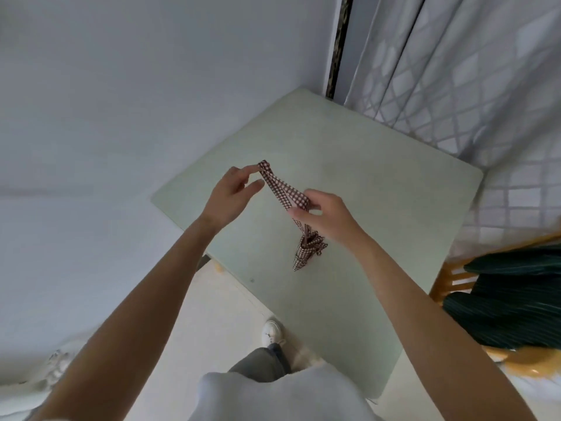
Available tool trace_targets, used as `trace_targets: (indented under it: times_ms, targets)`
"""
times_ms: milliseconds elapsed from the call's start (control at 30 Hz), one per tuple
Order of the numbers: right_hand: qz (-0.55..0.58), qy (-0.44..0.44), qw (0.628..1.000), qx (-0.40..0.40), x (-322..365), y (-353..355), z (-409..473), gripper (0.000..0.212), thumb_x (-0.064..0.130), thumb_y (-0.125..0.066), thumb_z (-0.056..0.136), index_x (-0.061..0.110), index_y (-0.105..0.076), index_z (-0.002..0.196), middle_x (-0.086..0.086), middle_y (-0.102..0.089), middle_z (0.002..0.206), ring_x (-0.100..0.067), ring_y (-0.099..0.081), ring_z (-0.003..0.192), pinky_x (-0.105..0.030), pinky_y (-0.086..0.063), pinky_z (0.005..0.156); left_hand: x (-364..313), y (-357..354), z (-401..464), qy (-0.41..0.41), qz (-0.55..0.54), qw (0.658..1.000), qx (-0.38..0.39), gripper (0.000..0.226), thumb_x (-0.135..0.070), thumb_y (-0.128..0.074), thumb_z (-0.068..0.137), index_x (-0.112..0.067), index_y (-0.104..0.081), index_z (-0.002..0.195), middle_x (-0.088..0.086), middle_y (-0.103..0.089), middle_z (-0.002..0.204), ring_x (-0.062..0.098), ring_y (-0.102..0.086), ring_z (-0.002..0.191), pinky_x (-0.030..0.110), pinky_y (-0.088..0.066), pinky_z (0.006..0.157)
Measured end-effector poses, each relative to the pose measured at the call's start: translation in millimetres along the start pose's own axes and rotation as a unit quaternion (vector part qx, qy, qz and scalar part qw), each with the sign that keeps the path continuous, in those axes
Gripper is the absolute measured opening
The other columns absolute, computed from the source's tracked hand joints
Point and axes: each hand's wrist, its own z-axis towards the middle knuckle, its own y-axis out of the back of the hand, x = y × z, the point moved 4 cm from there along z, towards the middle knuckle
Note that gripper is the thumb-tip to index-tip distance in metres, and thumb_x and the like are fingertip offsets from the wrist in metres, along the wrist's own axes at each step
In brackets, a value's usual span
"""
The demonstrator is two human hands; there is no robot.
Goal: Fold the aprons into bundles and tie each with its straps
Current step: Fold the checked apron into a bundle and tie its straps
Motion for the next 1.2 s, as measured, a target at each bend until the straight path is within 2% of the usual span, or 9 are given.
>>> trace_targets:
  times_ms: [100,233,400,500,700,833,933,1100,1200]
  targets:
    - [0.019,0.035,0.999,0.008,51.3,3.6,26.7,0.017,0.023,-0.071,0.081,0.018,-0.055,0.080,0.008,-0.062,0.071,-0.005,-0.054,0.067,-0.024,-0.040,0.067,-16.8,29.1,2.2,-0.075,0.093,0.992,-0.034,0.047,-0.020,-0.061,0.089,-0.026,-0.046,0.133,-0.002,-0.037,0.110,0.007,-0.047,0.090,0.020,-0.039,0.082]
    - [-0.008,0.074,0.997,-0.004,107.0,0.3,64.1,0.022,0.021,-0.074,0.079,0.021,-0.057,0.093,-0.005,-0.069,0.084,-0.009,-0.055,0.068,-0.029,-0.041,0.069,-46.3,68.7,11.2,-0.148,0.042,0.988,-0.028,0.049,-0.016,-0.064,0.087,-0.017,-0.047,0.133,-0.003,-0.043,0.133,0.011,-0.052,0.115,0.020,-0.049,0.086]
    - [0.030,0.126,0.991,-0.026,179.6,-13.0,112.5,0.022,0.007,-0.072,0.078,0.022,-0.057,0.083,-0.001,-0.063,0.077,-0.010,-0.052,0.067,-0.025,-0.040,0.068,-76.9,136.9,20.7,-0.122,-0.101,0.987,0.003,0.003,-0.011,-0.061,0.089,-0.010,-0.065,0.089,0.003,-0.066,0.087,0.014,-0.064,0.083,0.023,-0.047,0.086]
    - [0.069,0.149,0.985,-0.043,216.5,-22.7,138.9,0.028,0.003,-0.072,0.078,0.020,-0.056,0.093,-0.002,-0.056,0.074,-0.008,-0.048,0.061,-0.018,-0.038,0.062,-88.5,183.2,29.3,-0.160,-0.124,0.979,0.027,0.014,-0.011,-0.069,0.080,-0.015,-0.055,0.078,-0.007,-0.055,0.071,0.013,-0.052,0.069,0.025,-0.044,0.074]
    - [0.041,0.223,0.970,-0.091,284.3,-31.5,198.6,0.020,0.006,-0.066,0.081,0.023,-0.061,0.091,0.004,-0.048,0.066,-0.008,-0.044,0.060,-0.020,-0.036,0.062,-127.8,263.7,64.4,-0.192,-0.108,0.974,0.045,0.034,-0.002,-0.066,0.082,-0.016,-0.054,0.111,0.002,-0.055,0.078,0.017,-0.055,0.075,0.029,-0.048,0.077]
    - [0.034,0.289,0.951,-0.103,338.4,-32.0,242.3,0.013,0.007,-0.064,0.085,0.020,-0.065,0.083,0.008,-0.061,0.070,-0.010,-0.054,0.065,-0.020,-0.042,0.067,-165.7,311.4,92.3,-0.180,-0.040,0.983,0.006,0.016,-0.022,-0.063,0.088,-0.015,-0.061,0.102,-0.004,-0.065,0.076,0.013,-0.061,0.069,0.025,-0.051,0.072]
    - [-0.015,0.353,0.924,-0.147,372.9,-28.3,268.0,0.018,0.010,-0.070,0.081,0.027,-0.069,0.081,0.008,-0.065,0.086,-0.008,-0.061,0.078,-0.016,-0.045,0.074,-183.9,346.8,109.0,-0.156,0.019,0.986,-0.059,0.028,-0.035,-0.058,0.090,-0.009,-0.066,0.098,-0.004,-0.066,0.074,0.009,-0.063,0.062,0.022,-0.053,0.066]
    - [-0.008,0.413,0.889,-0.199,417.7,-28.1,309.1,0.022,0.003,-0.069,0.077,0.022,-0.069,0.087,0.009,-0.061,0.078,-0.006,-0.053,0.069,-0.018,-0.043,0.069,-201.0,390.6,125.7,-0.215,-0.054,0.971,-0.086,0.012,-0.017,-0.054,0.094,-0.015,-0.064,0.088,-0.006,-0.065,0.078,0.006,-0.064,0.065,0.017,-0.049,0.062]
    - [0.022,0.430,0.878,-0.211,441.9,-21.2,333.8,0.018,0.005,-0.072,0.075,0.019,-0.064,0.084,0.011,-0.062,0.077,-0.004,-0.056,0.070,-0.019,-0.047,0.070,-214.4,410.6,139.9,-0.266,-0.041,0.949,-0.166,0.010,-0.012,-0.054,0.093,-0.014,-0.062,0.087,-0.002,-0.065,0.079,0.007,-0.064,0.064,0.017,-0.050,0.061]
